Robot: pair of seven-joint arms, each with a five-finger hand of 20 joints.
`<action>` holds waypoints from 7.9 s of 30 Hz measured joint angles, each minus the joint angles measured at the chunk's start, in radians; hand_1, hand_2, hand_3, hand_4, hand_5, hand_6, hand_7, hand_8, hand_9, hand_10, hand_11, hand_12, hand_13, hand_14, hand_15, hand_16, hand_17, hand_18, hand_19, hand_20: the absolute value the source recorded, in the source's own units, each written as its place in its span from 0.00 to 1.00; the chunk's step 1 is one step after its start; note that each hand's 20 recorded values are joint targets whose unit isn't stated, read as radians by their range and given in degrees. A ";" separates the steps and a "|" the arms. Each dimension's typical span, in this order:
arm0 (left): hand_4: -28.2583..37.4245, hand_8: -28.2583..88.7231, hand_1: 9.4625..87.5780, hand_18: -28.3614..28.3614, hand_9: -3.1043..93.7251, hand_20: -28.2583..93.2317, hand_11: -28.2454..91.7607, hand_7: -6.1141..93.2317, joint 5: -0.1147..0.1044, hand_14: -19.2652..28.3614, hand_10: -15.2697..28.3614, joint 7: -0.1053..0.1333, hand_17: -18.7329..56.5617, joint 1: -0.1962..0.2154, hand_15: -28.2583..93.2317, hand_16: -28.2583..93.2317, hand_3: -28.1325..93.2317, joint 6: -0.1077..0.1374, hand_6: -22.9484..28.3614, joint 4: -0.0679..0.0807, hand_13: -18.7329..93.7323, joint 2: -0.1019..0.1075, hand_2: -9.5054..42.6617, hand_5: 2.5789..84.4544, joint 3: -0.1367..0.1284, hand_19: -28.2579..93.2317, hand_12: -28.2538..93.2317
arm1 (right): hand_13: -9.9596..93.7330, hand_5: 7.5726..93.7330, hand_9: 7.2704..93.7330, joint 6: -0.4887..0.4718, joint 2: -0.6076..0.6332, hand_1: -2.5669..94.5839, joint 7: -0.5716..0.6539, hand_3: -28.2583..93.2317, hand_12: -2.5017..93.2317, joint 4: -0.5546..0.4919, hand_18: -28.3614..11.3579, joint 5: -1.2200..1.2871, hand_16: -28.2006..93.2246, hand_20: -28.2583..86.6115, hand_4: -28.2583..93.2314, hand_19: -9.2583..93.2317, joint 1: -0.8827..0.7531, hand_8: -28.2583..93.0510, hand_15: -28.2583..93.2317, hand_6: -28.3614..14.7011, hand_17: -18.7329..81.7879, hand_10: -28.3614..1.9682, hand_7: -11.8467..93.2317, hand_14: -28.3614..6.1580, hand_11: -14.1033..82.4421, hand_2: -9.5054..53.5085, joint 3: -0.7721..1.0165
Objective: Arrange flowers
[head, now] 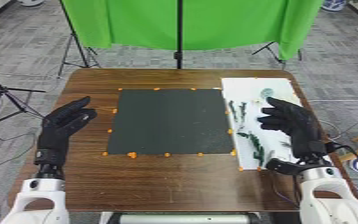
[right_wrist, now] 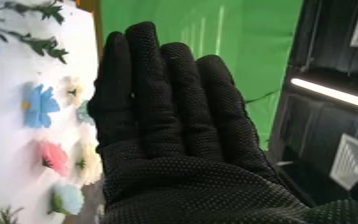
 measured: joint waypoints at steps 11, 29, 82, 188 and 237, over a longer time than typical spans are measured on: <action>0.25 0.18 0.41 0.76 0.55 0.46 0.45 0.20 0.000 0.77 0.65 -0.001 0.37 0.000 0.48 0.23 0.73 0.000 0.53 0.000 0.53 0.000 0.07 0.56 -0.001 0.42 0.35 | 0.68 0.59 0.62 0.115 0.026 0.25 0.117 0.73 0.22 -0.034 0.16 -0.152 0.43 0.71 0.00 0.70 -0.002 0.17 0.54 0.46 0.51 0.32 0.23 0.38 0.31 0.00 -0.019; 0.25 0.18 0.42 0.76 0.56 0.46 0.45 0.20 0.006 0.77 0.65 -0.013 0.37 0.011 0.48 0.23 0.72 0.000 0.53 -0.007 0.54 -0.012 0.08 0.57 -0.011 0.42 0.35 | 0.73 0.63 0.69 0.088 0.055 0.30 0.274 0.77 0.24 -0.062 0.16 -0.489 0.44 0.73 0.00 0.79 -0.015 0.17 0.63 0.51 0.51 0.36 0.28 0.43 0.35 0.00 -0.024; 0.26 0.19 0.41 0.76 0.55 0.46 0.45 0.20 0.012 0.78 0.65 -0.061 0.37 0.033 0.48 0.23 0.72 0.002 0.54 -0.014 0.53 0.004 0.07 0.56 -0.019 0.42 0.35 | 0.95 0.87 0.93 -0.238 0.287 0.53 0.772 0.66 0.30 0.036 0.32 -1.192 0.53 0.69 0.11 0.99 0.193 0.36 0.69 0.60 0.77 0.47 0.37 0.72 0.48 0.00 -0.394; 0.21 0.19 0.34 0.77 0.55 0.45 0.45 0.19 -0.175 0.79 0.67 -0.091 0.35 -0.011 0.48 0.23 0.74 0.069 0.55 0.180 0.53 0.211 0.16 0.56 0.011 0.42 0.35 | 1.00 0.90 0.99 0.180 -0.191 0.88 0.608 0.00 0.29 0.539 0.45 -0.532 0.49 0.62 0.62 0.96 0.959 0.36 0.65 0.57 0.86 0.51 0.31 0.73 0.42 0.00 -1.165; 0.00 0.19 0.23 0.74 0.58 0.42 0.41 0.14 -0.271 0.83 0.71 -0.073 0.41 0.106 0.43 0.23 0.64 0.155 0.59 0.137 0.55 0.205 0.82 0.60 -0.152 0.36 0.33 | 0.91 0.66 0.76 0.082 0.404 0.35 0.509 0.76 0.24 -0.078 0.29 -0.856 0.50 0.74 0.13 1.00 0.385 0.17 0.71 0.58 0.75 0.45 0.26 0.67 0.33 0.00 -0.270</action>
